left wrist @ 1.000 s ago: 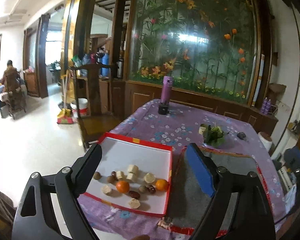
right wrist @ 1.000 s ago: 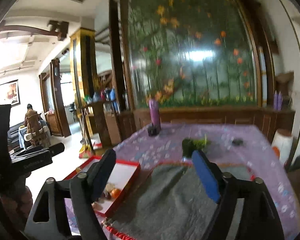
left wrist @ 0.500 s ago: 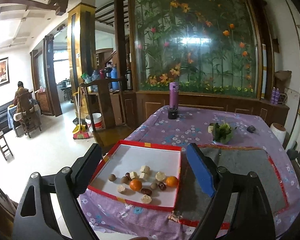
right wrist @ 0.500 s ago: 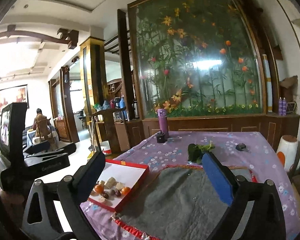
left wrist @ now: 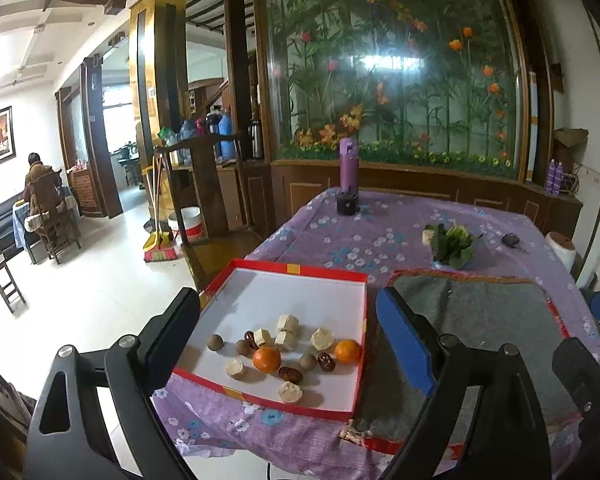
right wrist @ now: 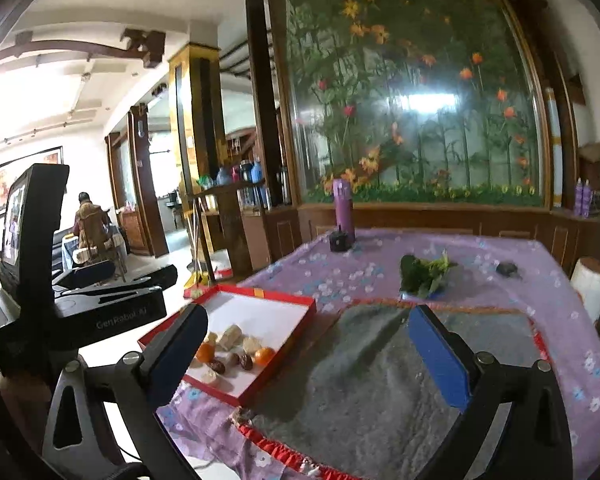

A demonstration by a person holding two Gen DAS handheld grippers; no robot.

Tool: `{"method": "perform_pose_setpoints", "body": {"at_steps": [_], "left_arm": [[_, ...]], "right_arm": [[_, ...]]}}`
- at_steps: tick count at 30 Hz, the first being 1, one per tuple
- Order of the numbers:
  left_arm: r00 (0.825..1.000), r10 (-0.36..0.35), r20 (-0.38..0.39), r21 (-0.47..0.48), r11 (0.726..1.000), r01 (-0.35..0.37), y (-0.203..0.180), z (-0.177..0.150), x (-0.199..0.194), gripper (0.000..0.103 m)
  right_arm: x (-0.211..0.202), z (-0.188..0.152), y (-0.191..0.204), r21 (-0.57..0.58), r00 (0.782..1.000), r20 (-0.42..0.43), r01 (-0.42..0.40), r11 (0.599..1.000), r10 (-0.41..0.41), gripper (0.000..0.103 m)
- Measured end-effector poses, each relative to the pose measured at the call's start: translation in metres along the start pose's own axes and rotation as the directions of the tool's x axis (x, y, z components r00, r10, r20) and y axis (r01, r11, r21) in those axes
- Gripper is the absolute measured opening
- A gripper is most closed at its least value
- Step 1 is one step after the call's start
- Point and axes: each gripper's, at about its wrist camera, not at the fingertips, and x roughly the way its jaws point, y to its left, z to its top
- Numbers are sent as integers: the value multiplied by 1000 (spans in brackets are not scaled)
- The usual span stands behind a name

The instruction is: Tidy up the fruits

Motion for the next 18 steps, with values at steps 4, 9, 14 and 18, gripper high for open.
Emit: {"method": "perform_pose_setpoints", "body": {"at_steps": [4, 9, 14, 18], "left_arm": [[999, -14, -32, 7, 1000, 14, -3, -4, 19, 90], [999, -6, -41, 10, 1000, 6, 0, -7, 35, 90], [999, 4, -51, 0, 1000, -4, 11, -13, 48, 90], [998, 16, -54, -8, 1000, -16, 18, -17, 54, 90]], "right_arm": [[21, -6, -4, 1, 999, -53, 12, 1000, -12, 101], [43, -7, -2, -1, 996, -84, 26, 1000, -26, 101], [67, -12, 4, 4, 992, -128, 15, 1000, -14, 101], [80, -16, 14, -19, 989, -148, 10, 1000, -13, 101]]}}
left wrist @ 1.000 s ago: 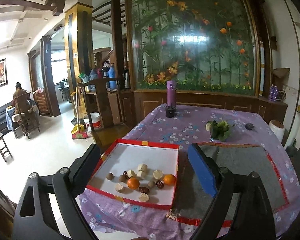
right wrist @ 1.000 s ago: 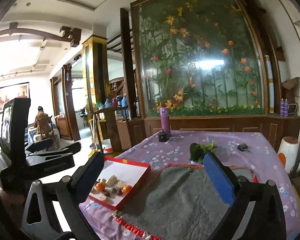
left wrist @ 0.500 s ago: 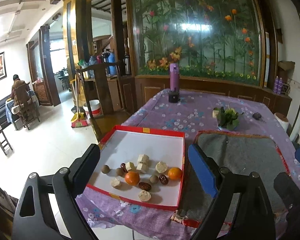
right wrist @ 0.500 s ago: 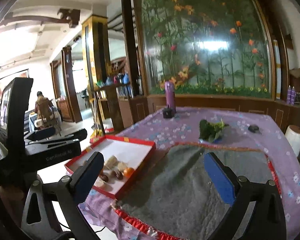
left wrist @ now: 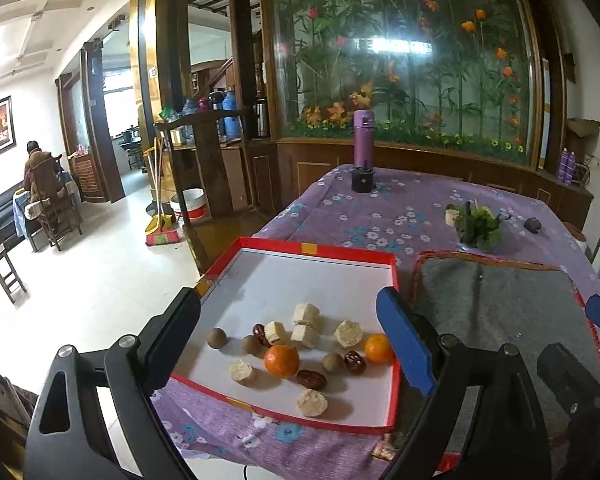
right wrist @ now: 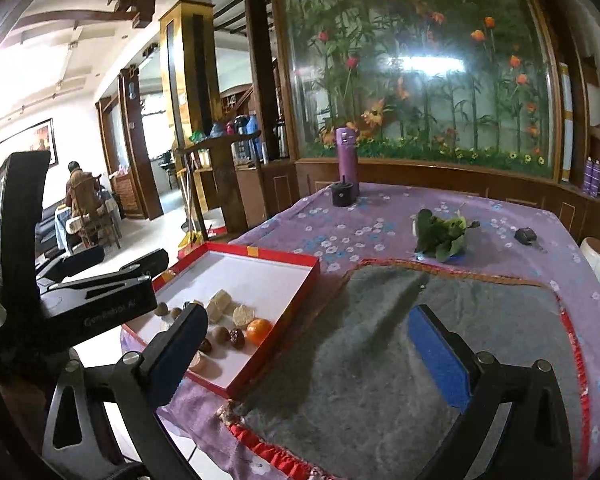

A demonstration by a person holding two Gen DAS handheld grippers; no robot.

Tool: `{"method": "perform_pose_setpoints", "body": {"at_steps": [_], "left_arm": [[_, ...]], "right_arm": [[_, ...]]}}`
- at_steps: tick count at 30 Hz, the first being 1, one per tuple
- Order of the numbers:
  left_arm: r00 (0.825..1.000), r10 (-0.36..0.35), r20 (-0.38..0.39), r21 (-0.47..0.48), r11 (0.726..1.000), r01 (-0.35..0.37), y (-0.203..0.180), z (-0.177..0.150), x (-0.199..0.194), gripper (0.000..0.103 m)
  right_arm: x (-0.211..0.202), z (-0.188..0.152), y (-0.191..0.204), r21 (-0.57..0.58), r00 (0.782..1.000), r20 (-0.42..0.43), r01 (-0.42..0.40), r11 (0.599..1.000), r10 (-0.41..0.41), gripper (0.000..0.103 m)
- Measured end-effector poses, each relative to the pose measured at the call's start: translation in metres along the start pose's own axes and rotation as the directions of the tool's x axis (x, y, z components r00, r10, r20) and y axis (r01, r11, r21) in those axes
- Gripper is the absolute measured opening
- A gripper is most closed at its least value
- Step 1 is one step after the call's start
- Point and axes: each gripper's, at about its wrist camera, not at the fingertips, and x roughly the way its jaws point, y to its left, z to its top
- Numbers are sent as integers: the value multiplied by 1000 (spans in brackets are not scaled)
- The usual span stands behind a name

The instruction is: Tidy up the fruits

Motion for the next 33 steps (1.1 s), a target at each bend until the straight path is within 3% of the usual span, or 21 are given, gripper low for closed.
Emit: {"method": "perform_pose_setpoints", "body": {"at_steps": [8, 33], "left_arm": [[1000, -13, -25, -15, 1000, 12, 14, -5, 11, 90], [996, 67, -60, -85, 994, -72, 68, -14, 27, 90]], "right_arm": [[12, -1, 16, -40, 1000, -5, 8, 999, -8, 101], [34, 12, 54, -92, 1000, -17, -7, 996, 6, 101]]}}
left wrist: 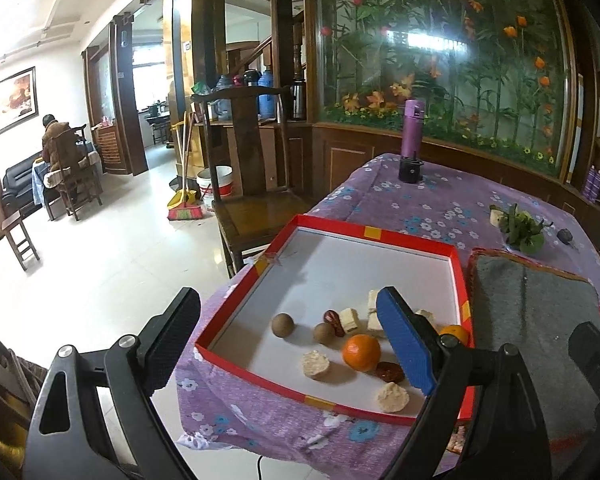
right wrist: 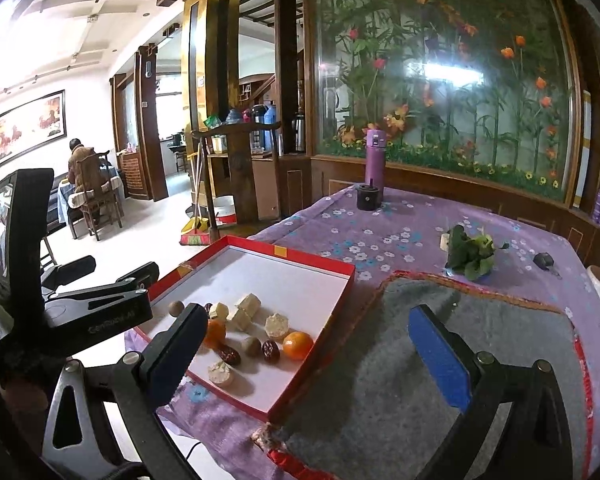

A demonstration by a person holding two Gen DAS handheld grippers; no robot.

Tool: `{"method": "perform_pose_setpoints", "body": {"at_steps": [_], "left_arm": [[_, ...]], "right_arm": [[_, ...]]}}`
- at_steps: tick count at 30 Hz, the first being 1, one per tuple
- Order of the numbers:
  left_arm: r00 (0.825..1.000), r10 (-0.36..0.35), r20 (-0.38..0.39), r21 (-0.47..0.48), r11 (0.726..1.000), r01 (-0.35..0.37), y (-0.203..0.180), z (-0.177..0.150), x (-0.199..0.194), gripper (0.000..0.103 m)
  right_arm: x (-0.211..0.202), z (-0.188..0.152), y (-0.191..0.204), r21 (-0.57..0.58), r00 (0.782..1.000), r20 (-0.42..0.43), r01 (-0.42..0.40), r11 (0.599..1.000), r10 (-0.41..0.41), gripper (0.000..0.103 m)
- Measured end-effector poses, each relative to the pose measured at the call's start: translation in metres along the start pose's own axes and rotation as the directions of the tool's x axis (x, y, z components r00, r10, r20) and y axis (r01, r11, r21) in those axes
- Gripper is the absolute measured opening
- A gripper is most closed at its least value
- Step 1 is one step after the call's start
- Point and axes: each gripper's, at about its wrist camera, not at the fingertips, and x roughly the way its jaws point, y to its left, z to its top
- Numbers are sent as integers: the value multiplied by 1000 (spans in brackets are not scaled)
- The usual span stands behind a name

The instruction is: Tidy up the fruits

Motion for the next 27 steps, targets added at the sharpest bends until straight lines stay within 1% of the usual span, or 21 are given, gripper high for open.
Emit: {"method": "perform_pose_setpoints", "body": {"at_steps": [11, 19, 27], "left_arm": [[997, 71, 5, -20, 997, -71, 30, -3, 4, 90], [997, 76, 0, -31, 997, -76, 38, -4, 4, 90], [997, 75, 16, -43, 996, -74, 42, -2, -6, 90]], "right_arm": [[7, 4, 16, 4, 999, -18, -44, 999, 44, 101], [9, 1, 26, 14, 997, -40, -66, 998, 67, 101], [1, 0, 31, 8, 996, -34, -78, 997, 78, 101]]}}
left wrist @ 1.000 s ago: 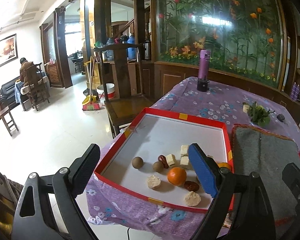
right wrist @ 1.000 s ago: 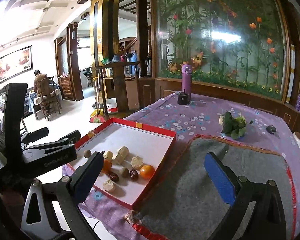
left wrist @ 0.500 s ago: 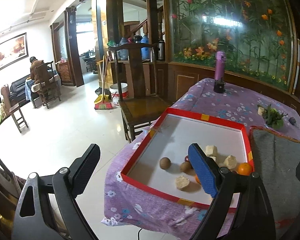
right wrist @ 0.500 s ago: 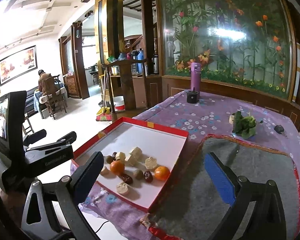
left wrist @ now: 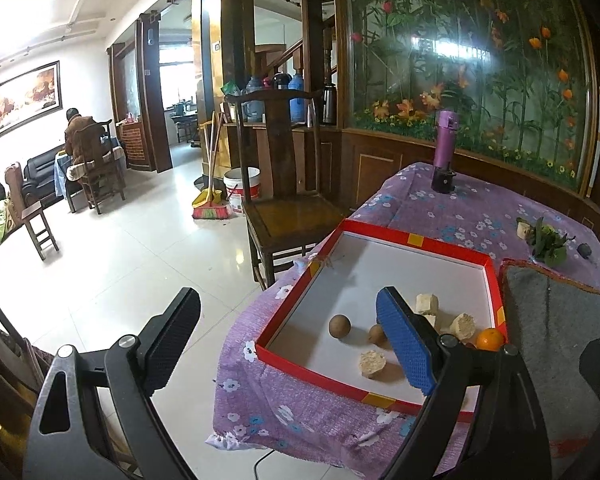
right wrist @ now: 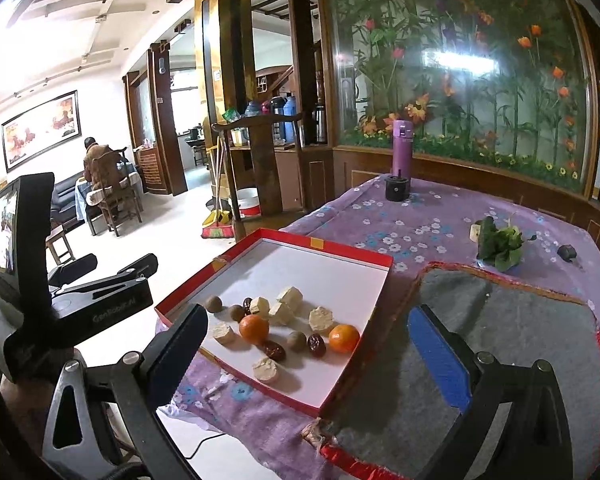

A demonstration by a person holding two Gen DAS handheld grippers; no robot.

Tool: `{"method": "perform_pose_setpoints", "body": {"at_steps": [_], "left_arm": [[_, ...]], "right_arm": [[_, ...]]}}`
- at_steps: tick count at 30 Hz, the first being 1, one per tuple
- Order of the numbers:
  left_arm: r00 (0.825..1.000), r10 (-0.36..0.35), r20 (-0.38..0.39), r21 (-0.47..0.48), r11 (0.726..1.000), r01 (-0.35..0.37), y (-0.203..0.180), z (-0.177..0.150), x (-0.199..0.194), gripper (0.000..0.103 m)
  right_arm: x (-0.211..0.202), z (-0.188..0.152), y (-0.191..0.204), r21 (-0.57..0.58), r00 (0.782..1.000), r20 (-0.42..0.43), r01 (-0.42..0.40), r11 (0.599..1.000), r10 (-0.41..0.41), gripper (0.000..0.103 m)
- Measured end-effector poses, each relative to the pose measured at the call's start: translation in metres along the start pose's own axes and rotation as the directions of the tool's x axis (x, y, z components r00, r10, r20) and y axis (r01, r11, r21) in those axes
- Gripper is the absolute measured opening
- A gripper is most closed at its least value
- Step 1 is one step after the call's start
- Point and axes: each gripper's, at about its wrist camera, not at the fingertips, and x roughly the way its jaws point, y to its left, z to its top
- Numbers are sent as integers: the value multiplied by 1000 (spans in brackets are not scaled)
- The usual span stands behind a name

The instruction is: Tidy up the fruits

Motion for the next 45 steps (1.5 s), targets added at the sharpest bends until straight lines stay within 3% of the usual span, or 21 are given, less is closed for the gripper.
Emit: {"method": "perform_pose_setpoints", "body": {"at_steps": [27, 45], "left_arm": [[998, -26, 60, 13, 1000, 25, -14, 16, -23, 90], [998, -46, 30, 28, 999, 45, -19, 10, -15, 90]], "right_arm": [[-13, 7, 2, -21, 1000, 18, -6, 1000, 6, 101], [4, 5, -5, 23, 999, -12, 33, 999, -33, 101]]}}
